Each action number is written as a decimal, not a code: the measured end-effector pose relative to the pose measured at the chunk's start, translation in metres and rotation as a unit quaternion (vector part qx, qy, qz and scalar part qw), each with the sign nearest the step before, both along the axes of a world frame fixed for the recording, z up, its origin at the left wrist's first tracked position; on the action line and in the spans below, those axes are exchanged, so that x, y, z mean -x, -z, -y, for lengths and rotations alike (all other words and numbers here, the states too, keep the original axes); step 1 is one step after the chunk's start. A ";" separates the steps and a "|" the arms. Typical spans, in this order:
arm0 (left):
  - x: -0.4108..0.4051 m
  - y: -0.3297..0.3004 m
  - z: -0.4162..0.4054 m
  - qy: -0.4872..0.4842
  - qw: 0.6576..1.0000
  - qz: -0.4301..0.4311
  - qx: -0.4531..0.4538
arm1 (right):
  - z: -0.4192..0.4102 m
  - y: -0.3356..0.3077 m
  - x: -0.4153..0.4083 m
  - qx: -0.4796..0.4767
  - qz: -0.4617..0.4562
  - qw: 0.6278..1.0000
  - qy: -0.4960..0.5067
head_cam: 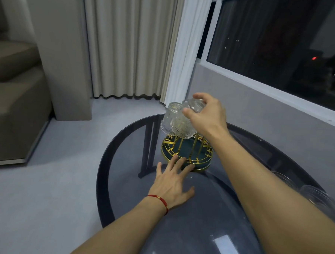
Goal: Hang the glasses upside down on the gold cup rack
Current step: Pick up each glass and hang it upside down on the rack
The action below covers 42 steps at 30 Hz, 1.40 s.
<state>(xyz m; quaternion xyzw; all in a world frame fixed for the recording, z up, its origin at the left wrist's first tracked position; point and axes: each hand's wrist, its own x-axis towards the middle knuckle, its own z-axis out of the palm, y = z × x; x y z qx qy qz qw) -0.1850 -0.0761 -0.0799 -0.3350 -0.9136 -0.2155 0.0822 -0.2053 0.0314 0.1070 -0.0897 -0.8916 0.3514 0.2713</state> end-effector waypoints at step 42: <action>-0.115 -0.074 -0.061 0.202 0.955 -0.016 -0.218 | -0.192 0.106 -0.243 0.075 -0.087 0.956 0.270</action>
